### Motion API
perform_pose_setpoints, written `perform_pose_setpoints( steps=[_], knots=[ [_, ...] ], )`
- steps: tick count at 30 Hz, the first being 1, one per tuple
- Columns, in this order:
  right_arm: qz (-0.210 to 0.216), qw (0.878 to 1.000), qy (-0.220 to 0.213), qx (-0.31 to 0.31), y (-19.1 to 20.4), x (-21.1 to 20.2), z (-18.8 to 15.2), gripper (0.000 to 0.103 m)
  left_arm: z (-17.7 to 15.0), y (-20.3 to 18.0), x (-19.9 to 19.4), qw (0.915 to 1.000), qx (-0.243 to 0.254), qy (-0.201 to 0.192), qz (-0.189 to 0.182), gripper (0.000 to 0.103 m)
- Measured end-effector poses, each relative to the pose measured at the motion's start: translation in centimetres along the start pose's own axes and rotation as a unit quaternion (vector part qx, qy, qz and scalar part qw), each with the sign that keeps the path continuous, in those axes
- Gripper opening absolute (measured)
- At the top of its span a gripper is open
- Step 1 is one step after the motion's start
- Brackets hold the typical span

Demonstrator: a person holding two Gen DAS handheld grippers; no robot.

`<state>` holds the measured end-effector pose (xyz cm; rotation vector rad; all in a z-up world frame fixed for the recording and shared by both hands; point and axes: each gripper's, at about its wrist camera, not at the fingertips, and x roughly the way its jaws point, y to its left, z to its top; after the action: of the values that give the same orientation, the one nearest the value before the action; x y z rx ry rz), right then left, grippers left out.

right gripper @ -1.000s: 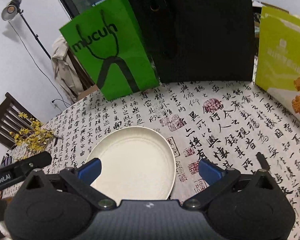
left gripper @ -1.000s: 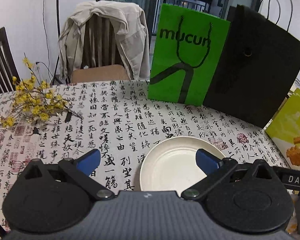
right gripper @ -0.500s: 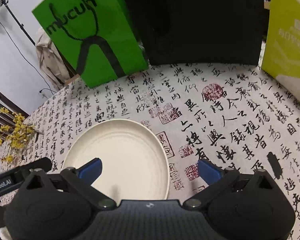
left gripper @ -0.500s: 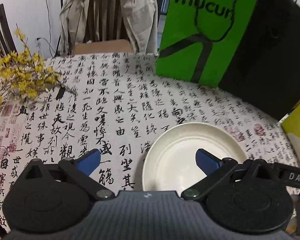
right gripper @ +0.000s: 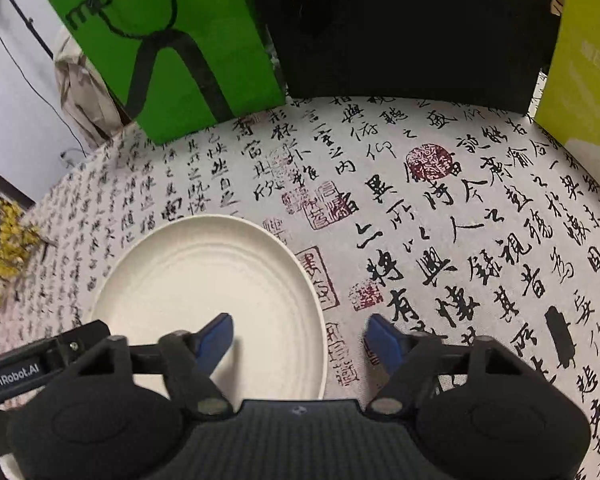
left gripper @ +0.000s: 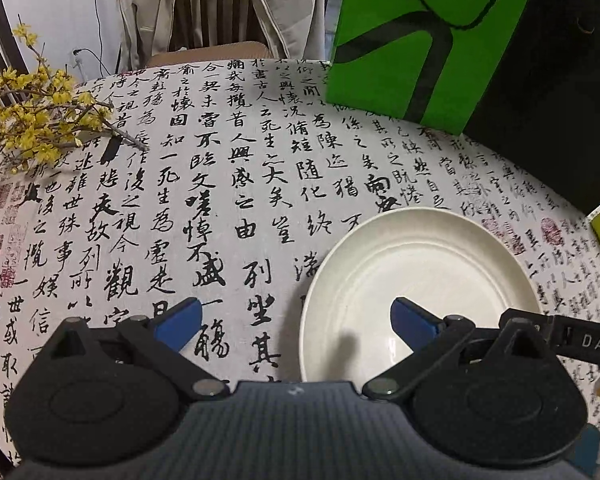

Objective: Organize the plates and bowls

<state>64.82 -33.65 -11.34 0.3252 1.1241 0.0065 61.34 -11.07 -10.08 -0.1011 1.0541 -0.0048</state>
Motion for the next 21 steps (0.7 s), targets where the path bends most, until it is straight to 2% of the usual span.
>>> perform_pose_setpoints(
  steps=[1, 3, 5, 13, 16, 18, 20, 21],
  knots=[
    [-0.005, 1.000, 0.002, -0.003, 0.1, 0.2, 0.0, 0.060, 0.0, -0.1, 0.1, 1.0000, 0.003, 0.000, 0.003, 0.099],
    [-0.012, 1.000, 0.006, -0.010, 0.4, 0.5, 0.1, 0.045, -0.1, -0.2, 0.3, 1.0000, 0.006, 0.001, 0.003, 0.091],
    [-0.010, 1.000, 0.011, -0.017, 0.7, 0.7, 0.0, 0.036, -0.2, -0.3, 0.5, 0.9999, 0.010, 0.004, -0.006, 0.075],
    [-0.023, 0.999, 0.005, -0.036, 1.1, 0.9, 0.0, 0.030, -0.4, -0.8, 1.0, 0.9995, 0.030, 0.010, 0.001, 0.056],
    [-0.028, 0.998, 0.002, -0.047, 1.1, 0.8, -0.1, 0.025, -0.4, -1.0, 1.6, 0.9990, 0.037, 0.024, -0.003, 0.041],
    [-0.030, 0.998, 0.000, -0.056, 1.2, 0.8, -0.2, 0.024, -0.5, -1.0, 1.7, 0.9988, 0.040, 0.025, -0.011, 0.036],
    [-0.030, 0.998, -0.002, -0.060, 1.2, 0.7, -0.3, 0.024, -0.5, -1.2, 1.6, 0.9985, 0.047, 0.024, -0.018, 0.024],
    [-0.030, 0.998, -0.003, -0.063, 1.3, 0.6, -0.3, 0.024, -0.6, -1.4, 1.5, 0.9983, 0.051, 0.023, -0.017, 0.025]
  ],
)
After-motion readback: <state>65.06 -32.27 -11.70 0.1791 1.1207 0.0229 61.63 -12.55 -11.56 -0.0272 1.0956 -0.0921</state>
